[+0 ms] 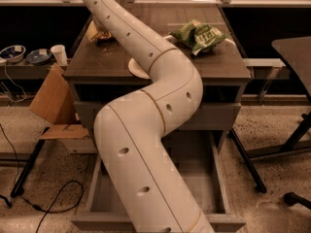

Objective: Place orange can into middle drawer

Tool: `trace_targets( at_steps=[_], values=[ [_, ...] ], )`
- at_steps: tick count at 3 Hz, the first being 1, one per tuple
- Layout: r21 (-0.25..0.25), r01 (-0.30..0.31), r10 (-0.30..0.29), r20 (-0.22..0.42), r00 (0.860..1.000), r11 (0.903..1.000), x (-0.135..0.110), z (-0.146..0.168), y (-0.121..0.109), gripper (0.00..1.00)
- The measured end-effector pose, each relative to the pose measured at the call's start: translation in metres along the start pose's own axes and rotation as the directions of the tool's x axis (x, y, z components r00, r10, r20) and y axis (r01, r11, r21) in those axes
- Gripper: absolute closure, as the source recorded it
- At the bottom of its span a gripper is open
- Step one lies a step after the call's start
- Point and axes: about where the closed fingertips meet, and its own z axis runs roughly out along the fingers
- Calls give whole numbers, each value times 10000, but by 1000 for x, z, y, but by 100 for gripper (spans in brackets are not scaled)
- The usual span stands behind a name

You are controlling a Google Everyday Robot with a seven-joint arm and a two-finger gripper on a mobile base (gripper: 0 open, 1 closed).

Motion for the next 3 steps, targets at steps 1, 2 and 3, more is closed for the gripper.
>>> trace_targets(
  at_steps=[1, 2, 3],
  values=[
    [-53, -54, 55, 205, 9998, 10000, -8, -8, -6, 42],
    [-216, -137, 151, 688, 9975, 9997, -20, -24, -16, 73],
    [-527, -152, 214, 1183, 9927, 9985, -30, -49, -20, 96]
  ],
)
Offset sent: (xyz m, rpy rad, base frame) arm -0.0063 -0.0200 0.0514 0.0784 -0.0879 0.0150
